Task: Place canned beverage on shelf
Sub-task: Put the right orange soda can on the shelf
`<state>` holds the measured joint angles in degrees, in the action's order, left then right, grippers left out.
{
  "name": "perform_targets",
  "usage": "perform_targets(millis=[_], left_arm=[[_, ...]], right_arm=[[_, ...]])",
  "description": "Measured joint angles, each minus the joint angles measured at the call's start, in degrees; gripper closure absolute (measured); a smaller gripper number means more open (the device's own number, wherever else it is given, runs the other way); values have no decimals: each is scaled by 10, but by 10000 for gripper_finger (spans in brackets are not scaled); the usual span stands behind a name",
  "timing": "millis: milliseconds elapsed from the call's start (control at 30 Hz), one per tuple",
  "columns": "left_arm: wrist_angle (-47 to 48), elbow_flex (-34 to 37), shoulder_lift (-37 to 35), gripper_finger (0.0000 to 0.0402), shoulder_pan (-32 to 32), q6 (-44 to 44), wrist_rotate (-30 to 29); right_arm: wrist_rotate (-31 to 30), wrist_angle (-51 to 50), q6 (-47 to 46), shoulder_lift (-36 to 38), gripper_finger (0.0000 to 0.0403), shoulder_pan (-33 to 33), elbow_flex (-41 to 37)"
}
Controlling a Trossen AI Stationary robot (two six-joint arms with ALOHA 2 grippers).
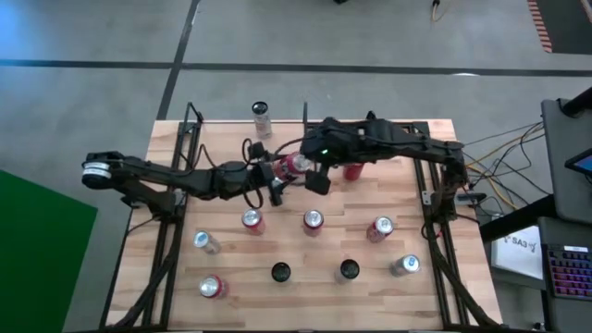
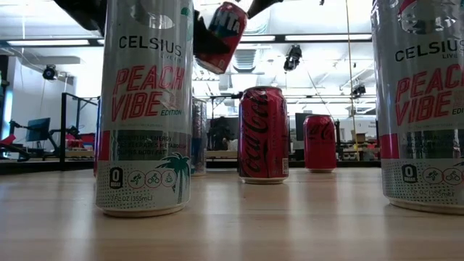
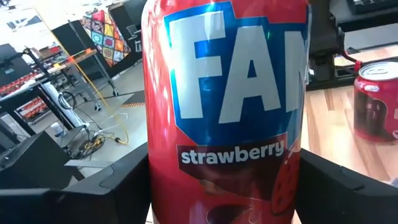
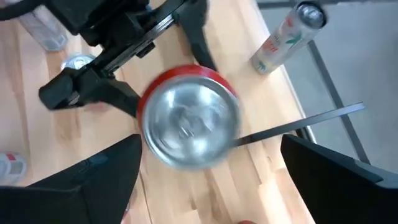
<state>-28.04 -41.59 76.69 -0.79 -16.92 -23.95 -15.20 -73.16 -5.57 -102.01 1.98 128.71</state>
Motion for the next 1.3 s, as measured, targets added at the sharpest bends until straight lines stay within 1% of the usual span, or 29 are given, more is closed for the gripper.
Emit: perform_targets(millis=[167,300,467,567,667,767,867,933,1000,1100,1167,1300], left_arm=[[-39,32,-55,119,0,0,10],[-66,75,-106,119,0,7,27],[-112,119,-166,119,0,19,36],[-124,141,-190,119,0,26,39],[-151,158,-212,119,0,30,60],[-177,174,-223,119,0,32,104],[-212,187,-224,119,0,39,142],[-231,188,-220,120,0,45,147],[-230,189,-215,119,0,49,146],[-229,188,-200,119,0,56,145],[-232,186,-190,119,0,60,146],[-234,180,-170,119,0,69,146]], right_arm=[[0,7,2,38,29,0,-19],[1,33,2,69,29,-3,-59],[2,101,0,127,28,-8,-162],[2,171,-4,165,28,-9,-244],[3,256,-1,203,28,-9,-327],[4,374,27,237,28,-9,-415],[18,525,64,258,28,-10,-504],[36,640,91,262,28,-10,-559],[51,751,115,258,28,-10,-604],[63,884,136,244,28,-10,-649],[63,950,147,234,28,-10,-667],[66,980,152,228,28,-10,-674]])
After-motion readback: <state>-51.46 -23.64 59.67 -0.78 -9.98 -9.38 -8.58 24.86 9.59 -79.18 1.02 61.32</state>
